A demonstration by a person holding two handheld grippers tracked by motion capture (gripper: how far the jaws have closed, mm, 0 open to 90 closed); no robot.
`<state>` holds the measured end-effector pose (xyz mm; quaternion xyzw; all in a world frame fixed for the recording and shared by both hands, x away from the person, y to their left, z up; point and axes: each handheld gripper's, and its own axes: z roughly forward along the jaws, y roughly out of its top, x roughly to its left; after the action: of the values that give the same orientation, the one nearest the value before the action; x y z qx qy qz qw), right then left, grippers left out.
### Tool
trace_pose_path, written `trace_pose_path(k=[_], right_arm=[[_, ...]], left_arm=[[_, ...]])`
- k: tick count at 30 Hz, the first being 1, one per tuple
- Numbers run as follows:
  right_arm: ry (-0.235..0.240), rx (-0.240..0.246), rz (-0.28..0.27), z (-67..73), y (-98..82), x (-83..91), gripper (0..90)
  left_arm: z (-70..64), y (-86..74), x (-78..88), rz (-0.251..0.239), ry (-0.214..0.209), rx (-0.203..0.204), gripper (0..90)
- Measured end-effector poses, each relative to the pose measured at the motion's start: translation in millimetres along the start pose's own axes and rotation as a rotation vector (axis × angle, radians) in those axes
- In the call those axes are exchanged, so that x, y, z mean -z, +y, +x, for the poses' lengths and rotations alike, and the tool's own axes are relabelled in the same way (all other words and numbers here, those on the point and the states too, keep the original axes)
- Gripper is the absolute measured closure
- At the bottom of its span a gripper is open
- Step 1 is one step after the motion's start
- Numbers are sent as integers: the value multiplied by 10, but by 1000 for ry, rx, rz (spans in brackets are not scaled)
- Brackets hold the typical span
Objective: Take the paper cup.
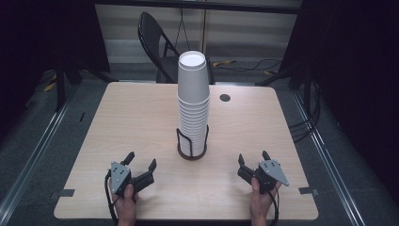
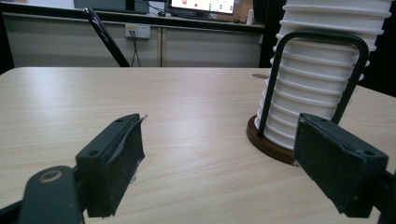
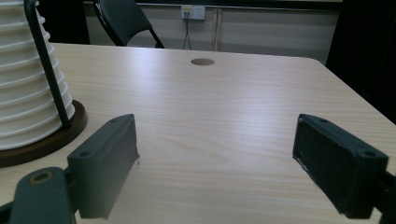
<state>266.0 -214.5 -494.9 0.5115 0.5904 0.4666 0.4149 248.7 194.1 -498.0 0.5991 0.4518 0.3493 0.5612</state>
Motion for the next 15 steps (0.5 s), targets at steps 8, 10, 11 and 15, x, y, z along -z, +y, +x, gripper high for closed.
trace_pose_path(k=[8,10,11,15], right_arm=[[17,10,3,11,0,5,158],[29,9,11,11,1,7,162],[39,7,12,12,1,5,164],[69,7,19,18,20,12,180]], left_arm=[[0,-1,2,-2,-1,-2,161],[0,0,1,-1,-1,-1,161],[0,0,1,0,-1,0,161],[3,1,-1,1,-2,1,161]])
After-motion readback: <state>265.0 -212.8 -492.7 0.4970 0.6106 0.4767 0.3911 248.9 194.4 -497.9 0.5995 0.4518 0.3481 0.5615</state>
